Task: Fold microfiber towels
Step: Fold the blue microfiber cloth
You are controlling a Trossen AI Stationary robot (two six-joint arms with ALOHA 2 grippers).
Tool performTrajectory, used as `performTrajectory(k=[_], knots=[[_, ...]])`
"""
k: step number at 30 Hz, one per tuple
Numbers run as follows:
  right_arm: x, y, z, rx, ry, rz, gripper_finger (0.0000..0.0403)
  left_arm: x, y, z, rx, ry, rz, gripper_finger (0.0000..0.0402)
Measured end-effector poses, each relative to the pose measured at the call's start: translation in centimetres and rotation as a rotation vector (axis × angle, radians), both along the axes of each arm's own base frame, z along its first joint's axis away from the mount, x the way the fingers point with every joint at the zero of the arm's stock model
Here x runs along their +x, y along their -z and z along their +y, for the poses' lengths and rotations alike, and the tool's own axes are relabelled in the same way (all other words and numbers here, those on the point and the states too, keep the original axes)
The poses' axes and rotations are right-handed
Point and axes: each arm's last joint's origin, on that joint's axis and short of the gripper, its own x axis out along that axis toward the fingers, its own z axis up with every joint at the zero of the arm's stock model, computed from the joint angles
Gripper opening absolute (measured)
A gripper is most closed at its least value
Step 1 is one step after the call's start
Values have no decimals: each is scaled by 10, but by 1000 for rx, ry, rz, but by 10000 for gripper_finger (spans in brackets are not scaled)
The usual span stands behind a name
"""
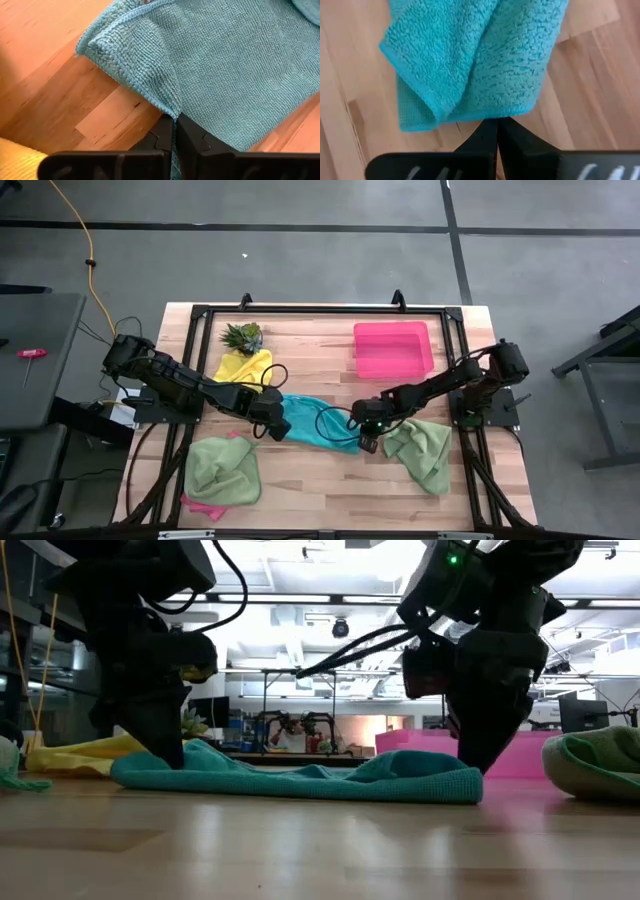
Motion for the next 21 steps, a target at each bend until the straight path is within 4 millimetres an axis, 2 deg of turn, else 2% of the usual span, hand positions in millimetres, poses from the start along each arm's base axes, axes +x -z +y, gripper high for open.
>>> performTrajectory(k=[4, 8, 13, 21], knots=[[6, 0, -1, -40, 57, -56, 0, 0, 0, 0, 0, -1, 0, 1], [12, -11, -10, -115, 142, -163, 0, 0, 0, 0, 0, -1, 0, 1], [17, -21, -17, -166, 153, -250, 0, 0, 0, 0, 4, -3, 0, 1], [20, -30, -12, -126, -105, -348, 0, 0, 0, 1, 20, -9, -1, 1]])
